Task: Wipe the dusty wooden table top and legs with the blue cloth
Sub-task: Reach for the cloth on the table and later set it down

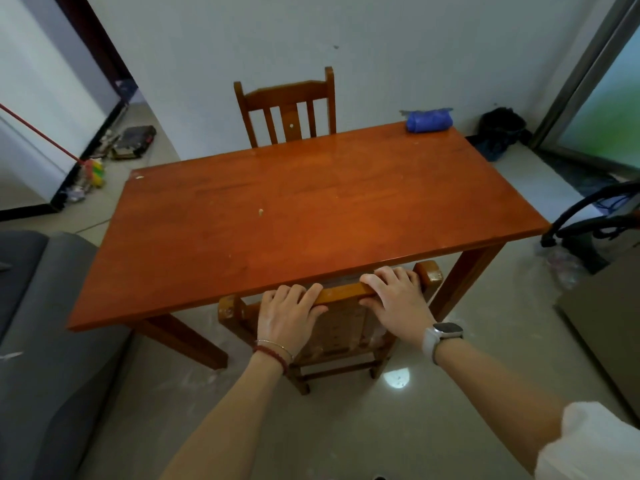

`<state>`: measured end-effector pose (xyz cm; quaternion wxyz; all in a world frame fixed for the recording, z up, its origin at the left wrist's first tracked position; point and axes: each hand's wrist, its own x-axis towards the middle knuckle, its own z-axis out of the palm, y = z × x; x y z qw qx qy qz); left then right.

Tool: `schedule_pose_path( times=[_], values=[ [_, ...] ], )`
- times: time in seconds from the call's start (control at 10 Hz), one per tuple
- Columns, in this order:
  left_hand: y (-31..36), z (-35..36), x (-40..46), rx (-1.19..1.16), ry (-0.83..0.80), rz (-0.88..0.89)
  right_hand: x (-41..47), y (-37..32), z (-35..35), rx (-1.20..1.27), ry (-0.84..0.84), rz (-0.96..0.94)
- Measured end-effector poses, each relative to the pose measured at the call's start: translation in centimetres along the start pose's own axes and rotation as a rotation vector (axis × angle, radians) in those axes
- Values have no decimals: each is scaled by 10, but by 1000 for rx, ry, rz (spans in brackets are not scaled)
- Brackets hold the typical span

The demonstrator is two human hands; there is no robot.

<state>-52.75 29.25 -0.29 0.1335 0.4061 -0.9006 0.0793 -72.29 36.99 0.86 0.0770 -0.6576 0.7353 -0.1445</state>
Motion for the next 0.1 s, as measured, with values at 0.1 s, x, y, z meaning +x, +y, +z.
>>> schedule_pose_path(
  times=[0.1],
  values=[
    [2, 1, -2, -53, -14, 3, -2, -12, -29, 226, -23, 55]
  ],
)
